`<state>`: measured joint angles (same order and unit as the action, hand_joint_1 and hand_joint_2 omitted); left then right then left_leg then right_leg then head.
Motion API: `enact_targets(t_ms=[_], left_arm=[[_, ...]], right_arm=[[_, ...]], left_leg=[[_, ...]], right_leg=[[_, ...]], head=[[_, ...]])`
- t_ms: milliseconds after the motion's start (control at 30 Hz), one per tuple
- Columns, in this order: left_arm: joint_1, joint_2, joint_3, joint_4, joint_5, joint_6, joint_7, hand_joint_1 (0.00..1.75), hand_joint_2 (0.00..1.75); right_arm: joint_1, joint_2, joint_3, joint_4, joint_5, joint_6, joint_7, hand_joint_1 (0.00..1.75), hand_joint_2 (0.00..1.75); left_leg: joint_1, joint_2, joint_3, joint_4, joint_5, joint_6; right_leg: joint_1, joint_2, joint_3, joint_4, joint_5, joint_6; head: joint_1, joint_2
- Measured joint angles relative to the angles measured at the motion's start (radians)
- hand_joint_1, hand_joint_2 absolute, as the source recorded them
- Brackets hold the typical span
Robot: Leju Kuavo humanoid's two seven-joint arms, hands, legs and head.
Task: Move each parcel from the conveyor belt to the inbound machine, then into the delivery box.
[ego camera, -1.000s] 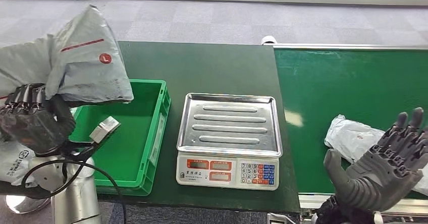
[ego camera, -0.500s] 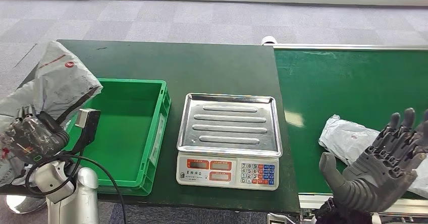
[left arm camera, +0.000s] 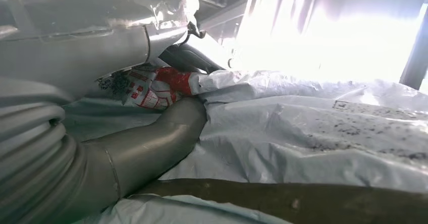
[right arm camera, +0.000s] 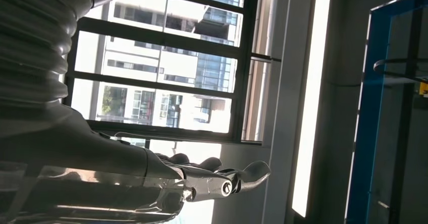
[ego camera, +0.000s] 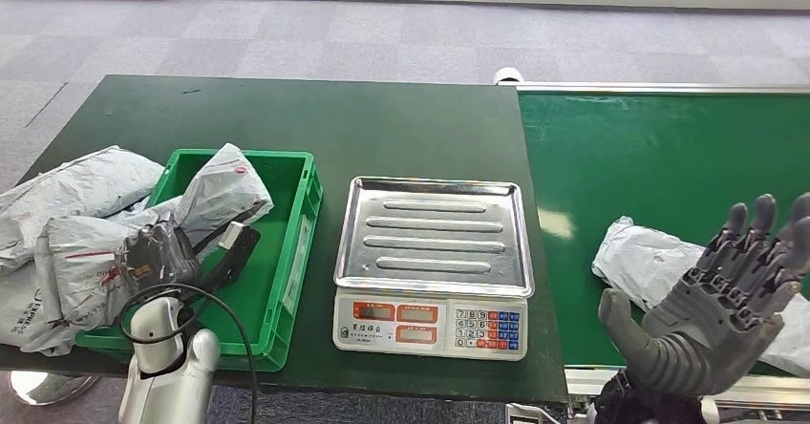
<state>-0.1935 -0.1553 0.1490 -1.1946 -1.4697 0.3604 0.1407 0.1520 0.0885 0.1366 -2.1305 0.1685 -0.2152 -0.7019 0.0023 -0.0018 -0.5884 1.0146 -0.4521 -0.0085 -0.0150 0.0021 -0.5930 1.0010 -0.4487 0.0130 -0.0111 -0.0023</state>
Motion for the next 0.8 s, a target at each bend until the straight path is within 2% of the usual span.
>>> enact_targets(t_ms=[100,133,267,367,500,600,667,800], left_arm=[[0.011,0.002,-0.024,-0.004,0.000,0.000,-0.008,0.34,1.75],[0.016,0.003,-0.031,-0.010,0.001,0.006,-0.010,0.00,1.75],[0.037,0.006,-0.049,-0.054,0.024,0.092,-0.018,0.00,1.75],[0.053,0.006,-0.051,-0.098,0.138,0.177,-0.072,0.00,1.75],[0.097,0.008,-0.063,-0.197,0.541,0.232,-0.252,0.00,1.75],[0.133,0.008,-0.069,-0.279,0.854,0.189,-0.379,0.00,1.75],[0.154,0.008,-0.069,-0.320,0.983,0.159,-0.430,0.00,1.75],[0.179,0.007,-0.070,-0.371,1.044,0.145,-0.461,0.00,1.75]], right_arm=[[0.005,0.000,0.000,0.000,0.002,-0.004,0.000,0.00,1.75],[0.006,0.000,0.000,0.000,0.002,-0.006,0.000,0.00,1.75],[0.011,0.000,0.000,0.000,0.003,-0.016,0.000,0.00,1.75],[0.012,0.002,-0.001,0.000,0.014,-0.020,0.011,0.00,1.75],[0.012,0.009,-0.019,0.004,0.041,-0.023,0.066,0.00,0.00],[0.010,0.017,-0.045,0.016,0.083,-0.033,0.120,0.00,0.00],[0.011,0.019,-0.061,0.027,0.100,-0.037,0.138,0.00,0.00],[0.010,0.022,-0.082,0.045,0.112,-0.038,0.145,0.00,1.75]], left_leg=[[0.000,0.000,0.000,0.000,0.000,0.000],[0.000,0.000,0.000,0.000,0.000,0.000],[0.000,0.000,0.000,0.000,0.000,0.000],[0.000,0.000,0.000,0.000,0.000,0.000],[0.000,0.000,0.000,0.000,0.000,0.000],[0.000,0.000,0.000,0.000,0.000,0.000],[0.000,0.000,0.000,0.000,0.000,0.000],[0.000,0.000,0.000,0.000,0.000,0.000]], right_leg=[[0.000,0.000,0.000,0.000,0.000,0.000],[0.000,0.000,0.000,0.000,0.000,0.000],[0.000,0.000,0.000,0.000,0.000,0.000],[0.000,0.000,0.000,0.000,0.000,0.000],[0.000,0.000,0.000,0.000,0.000,0.000],[0.000,0.000,0.000,0.000,-0.001,0.000],[0.000,-0.001,0.000,0.000,-0.001,0.000],[0.000,-0.001,0.000,0.000,-0.001,0.000]], head=[[0.000,0.000],[0.000,0.000],[0.000,0.000],[0.000,0.000],[0.000,0.000],[0.000,0.000],[0.000,0.000],[0.000,0.000]])
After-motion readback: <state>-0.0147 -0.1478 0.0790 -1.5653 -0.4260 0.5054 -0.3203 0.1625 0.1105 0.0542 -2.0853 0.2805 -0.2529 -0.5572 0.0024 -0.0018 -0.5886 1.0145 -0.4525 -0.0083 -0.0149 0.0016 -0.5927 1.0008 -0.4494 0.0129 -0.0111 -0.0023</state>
